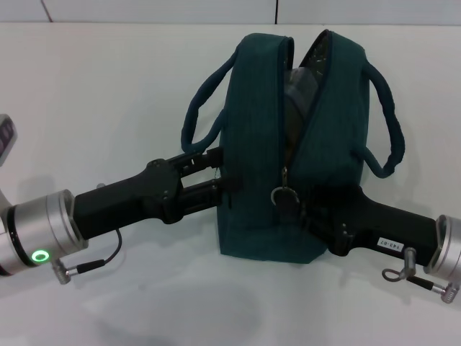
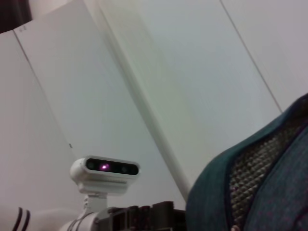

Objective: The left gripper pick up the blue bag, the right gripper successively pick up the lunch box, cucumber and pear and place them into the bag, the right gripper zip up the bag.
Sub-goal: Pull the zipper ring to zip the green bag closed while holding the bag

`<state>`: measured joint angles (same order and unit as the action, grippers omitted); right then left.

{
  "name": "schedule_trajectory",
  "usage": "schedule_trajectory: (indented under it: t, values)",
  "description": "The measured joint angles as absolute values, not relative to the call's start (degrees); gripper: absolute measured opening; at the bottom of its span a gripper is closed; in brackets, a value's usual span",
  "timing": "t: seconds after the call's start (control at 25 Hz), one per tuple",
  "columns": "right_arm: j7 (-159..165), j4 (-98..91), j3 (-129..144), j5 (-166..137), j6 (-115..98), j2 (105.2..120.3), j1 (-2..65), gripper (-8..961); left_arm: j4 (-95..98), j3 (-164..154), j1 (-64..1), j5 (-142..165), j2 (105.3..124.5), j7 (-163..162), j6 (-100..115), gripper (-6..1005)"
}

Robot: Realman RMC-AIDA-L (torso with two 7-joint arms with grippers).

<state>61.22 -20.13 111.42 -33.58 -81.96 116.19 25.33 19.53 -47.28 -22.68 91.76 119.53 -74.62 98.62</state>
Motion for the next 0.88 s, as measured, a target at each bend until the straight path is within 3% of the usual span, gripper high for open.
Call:
schedule_trajectory:
  t: [0.32, 0.44, 0.88]
  values:
    - [61.41, -20.13, 111.45, -33.39, -81.38, 116.19, 25.44, 157, 19.62, -47.29, -22.66, 91.76, 119.53, -74.44, 98.61, 735]
    - [61.26, -20.13, 111.48, -33.39, -81.38, 116.19, 25.44, 24, 19.69, -47.29, -22.62, 91.76, 119.51, -74.30, 98.61, 735]
    - [60.97, -19.85, 110.70, -33.41, -83.75, 115.67, 24.71, 17, 19.53, -47.16, -22.56, 91.70, 119.44, -73.84, 98.61, 735]
